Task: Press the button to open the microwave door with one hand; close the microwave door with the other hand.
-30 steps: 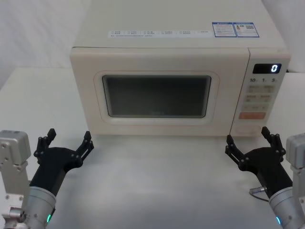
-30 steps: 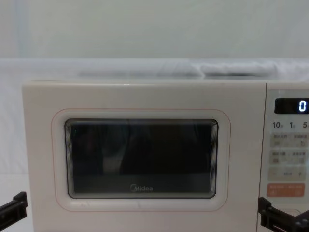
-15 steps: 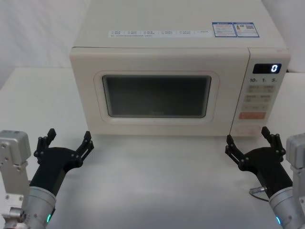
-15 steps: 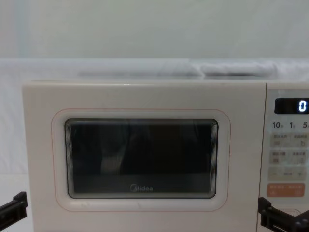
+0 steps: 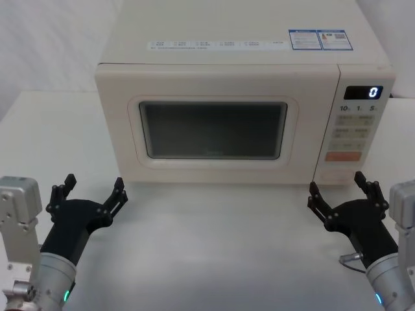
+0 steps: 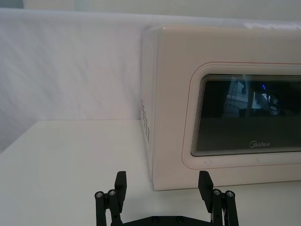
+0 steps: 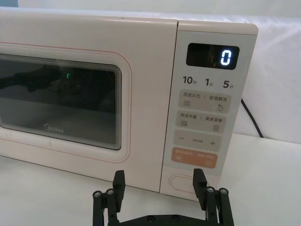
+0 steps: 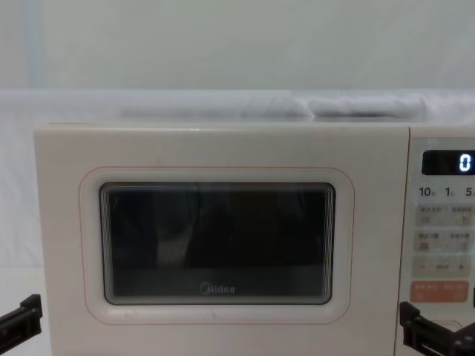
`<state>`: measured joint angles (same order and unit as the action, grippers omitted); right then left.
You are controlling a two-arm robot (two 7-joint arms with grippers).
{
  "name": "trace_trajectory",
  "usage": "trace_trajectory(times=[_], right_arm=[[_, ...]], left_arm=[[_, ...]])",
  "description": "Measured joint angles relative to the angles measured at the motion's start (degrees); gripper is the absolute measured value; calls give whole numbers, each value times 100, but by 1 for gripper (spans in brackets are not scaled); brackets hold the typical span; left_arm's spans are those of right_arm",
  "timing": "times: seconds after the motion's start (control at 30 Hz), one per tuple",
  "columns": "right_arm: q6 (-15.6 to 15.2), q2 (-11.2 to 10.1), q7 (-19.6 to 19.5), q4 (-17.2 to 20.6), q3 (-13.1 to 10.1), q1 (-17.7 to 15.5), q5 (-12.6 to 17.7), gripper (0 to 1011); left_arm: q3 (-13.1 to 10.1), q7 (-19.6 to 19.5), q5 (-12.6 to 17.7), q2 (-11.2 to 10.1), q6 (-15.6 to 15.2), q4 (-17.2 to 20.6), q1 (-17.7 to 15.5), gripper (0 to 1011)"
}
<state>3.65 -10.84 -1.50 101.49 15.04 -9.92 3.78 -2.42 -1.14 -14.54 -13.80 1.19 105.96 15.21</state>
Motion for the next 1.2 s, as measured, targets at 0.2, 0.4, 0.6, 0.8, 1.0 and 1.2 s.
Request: trace_trajectory(times=[0.2,0.4,0.6,0.8,1.0,1.2], right_arm=[[0,0,0,0,0,0,0,791],[0,0,1,0,0,0,0,621],[0,0,0,0,0,0,0,433],[0,0,0,0,0,-1,0,233],[0,0,1,0,0,0,0,62],[0,0,0,0,0,-1,0,0]], left_arm=[[0,0,0,0,0,0,0,1001],[0,0,0,0,0,0,0,1001],[0,1,0,0,0,0,0,1001],[0,1,0,0,0,0,0,1001],[0,1,0,0,0,0,0,1001],[0,1,0,0,0,0,0,1001]])
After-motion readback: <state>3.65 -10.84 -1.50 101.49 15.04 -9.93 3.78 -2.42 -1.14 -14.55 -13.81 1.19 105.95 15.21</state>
